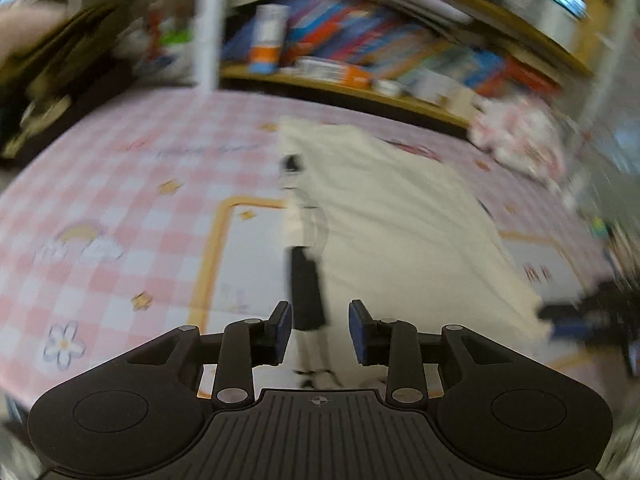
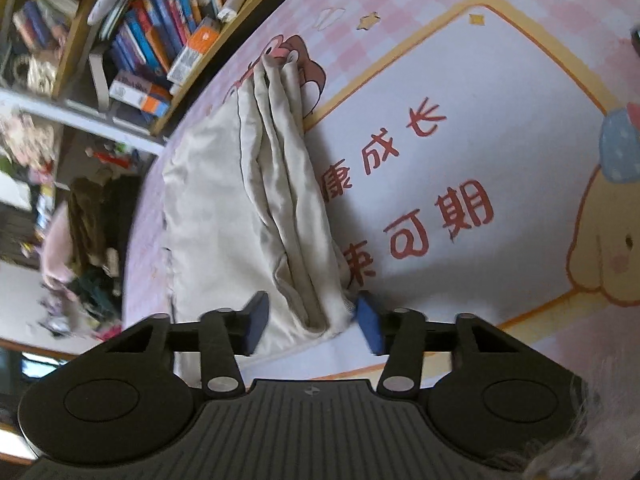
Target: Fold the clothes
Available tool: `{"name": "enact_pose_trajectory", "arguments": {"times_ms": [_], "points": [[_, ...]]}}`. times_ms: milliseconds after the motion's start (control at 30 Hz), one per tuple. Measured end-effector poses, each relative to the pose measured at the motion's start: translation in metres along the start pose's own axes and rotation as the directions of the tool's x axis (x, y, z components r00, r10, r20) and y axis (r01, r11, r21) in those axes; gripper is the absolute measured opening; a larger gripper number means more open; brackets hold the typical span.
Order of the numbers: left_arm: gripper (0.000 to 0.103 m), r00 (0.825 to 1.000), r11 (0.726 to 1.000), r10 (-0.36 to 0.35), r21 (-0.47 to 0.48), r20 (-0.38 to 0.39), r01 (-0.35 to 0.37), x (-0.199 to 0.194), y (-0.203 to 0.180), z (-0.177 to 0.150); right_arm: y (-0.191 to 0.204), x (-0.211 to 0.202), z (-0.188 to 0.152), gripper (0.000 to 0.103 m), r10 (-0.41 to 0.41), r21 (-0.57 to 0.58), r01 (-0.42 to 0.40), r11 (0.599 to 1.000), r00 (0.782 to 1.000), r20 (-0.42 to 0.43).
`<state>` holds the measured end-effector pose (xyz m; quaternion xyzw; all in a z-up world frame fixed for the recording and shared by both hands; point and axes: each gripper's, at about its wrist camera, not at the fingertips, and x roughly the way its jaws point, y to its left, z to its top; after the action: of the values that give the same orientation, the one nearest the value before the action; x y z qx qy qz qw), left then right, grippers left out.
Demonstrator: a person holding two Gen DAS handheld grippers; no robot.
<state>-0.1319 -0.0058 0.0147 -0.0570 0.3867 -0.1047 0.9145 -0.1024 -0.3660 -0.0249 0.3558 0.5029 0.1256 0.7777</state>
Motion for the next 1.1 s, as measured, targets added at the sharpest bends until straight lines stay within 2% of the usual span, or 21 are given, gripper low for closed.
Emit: {"name": "enact_pose_trajectory", "arguments": {"times_ms": [33,67,100,167,267,367,433,467,533,633,700,800,867,900,1033,1100], "points": [[0.032,1.0,0.999,-0.003,0.038,0.01,0.003,-0.003,-0.007,-0.001,0.003,0.002,0.0,0.032,-0.015,-0.019,0.015,1.0,1.0,-0.002],[0.032,1.0,0.997,-0.006,0.076,0.02,0.005,-0.005,-0.014,-0.001,0.005,0.004,0.001,0.023,-0.028,-0.035,0.028,0.999,1.0,-0.005],[0.032,0.999,0.993,-0.01,0.114,0.03,0.006,-0.008,-0.022,-0.002,0.004,0.004,0.001,0.019,-0.031,-0.037,0.031,0.999,0.999,-0.009],[0.032,0.999,0.979,0.004,0.201,0.032,-0.01,-0.006,-0.037,-0.007,0.001,0.002,0.002,0.015,-0.014,-0.021,0.014,1.0,1.0,-0.006],[0.032,0.999,0.942,0.029,0.335,0.027,-0.037,0.001,-0.059,-0.016,0.003,-0.006,0.004,0.014,0.043,0.0,-0.043,0.999,0.999,0.009],[0.034,0.999,0.889,0.03,0.457,0.025,-0.038,0.011,-0.076,-0.027,0.015,-0.015,0.009,0.013,0.106,0.002,-0.106,0.994,0.994,0.027],[0.055,0.997,0.853,0.062,0.515,0.05,-0.079,0.017,-0.087,-0.034,0.024,-0.02,0.013,0.013,0.139,-0.006,-0.139,0.99,0.99,0.036],[0.06,0.995,0.834,0.074,0.542,0.067,-0.099,0.019,-0.093,-0.037,0.029,-0.021,0.015,0.013,0.147,-0.011,-0.147,0.989,0.988,0.039],[0.067,0.992,0.796,0.079,0.593,0.099,-0.123,0.02,-0.103,-0.041,0.037,-0.023,0.019,0.013,0.164,-0.02,-0.163,0.986,0.986,0.043],[0.073,0.991,0.747,0.053,0.655,0.119,-0.119,0.022,-0.114,-0.046,0.047,-0.022,0.023,0.013,0.164,-0.036,-0.162,0.986,0.985,0.045],[0.074,0.989,0.712,0.072,0.688,0.127,-0.14,0.029,-0.121,-0.049,0.051,-0.021,0.025,0.013,0.159,-0.043,-0.157,0.987,0.986,0.043],[0.074,0.978,0.652,0.146,0.73,0.146,-0.206,0.045,-0.129,-0.055,0.056,-0.023,0.025,0.012,0.162,-0.054,-0.16,0.986,0.986,0.045],[0.074,0.971,0.63,0.174,0.74,0.163,-0.237,0.05,-0.131,-0.056,0.058,-0.026,0.026,0.006,0.17,-0.055,-0.168,0.984,0.984,0.052],[0.073,0.968,0.624,0.184,0.741,0.17,-0.248,0.051,-0.131,-0.056,0.058,-0.028,0.027,0.006,0.175,-0.054,-0.172,0.984,0.983,0.057],[0.046,0.958,0.627,0.215,0.725,0.19,-0.285,0.055,-0.124,-0.052,0.058,-0.031,0.029,0.006,0.155,-0.08,-0.151,0.985,0.986,0.058],[0.043,0.957,0.631,0.214,0.72,0.195,-0.288,0.053,-0.121,-0.049,0.058,-0.032,0.026,0.006,0.127,-0.134,-0.118,0.984,0.99,0.055]]}}
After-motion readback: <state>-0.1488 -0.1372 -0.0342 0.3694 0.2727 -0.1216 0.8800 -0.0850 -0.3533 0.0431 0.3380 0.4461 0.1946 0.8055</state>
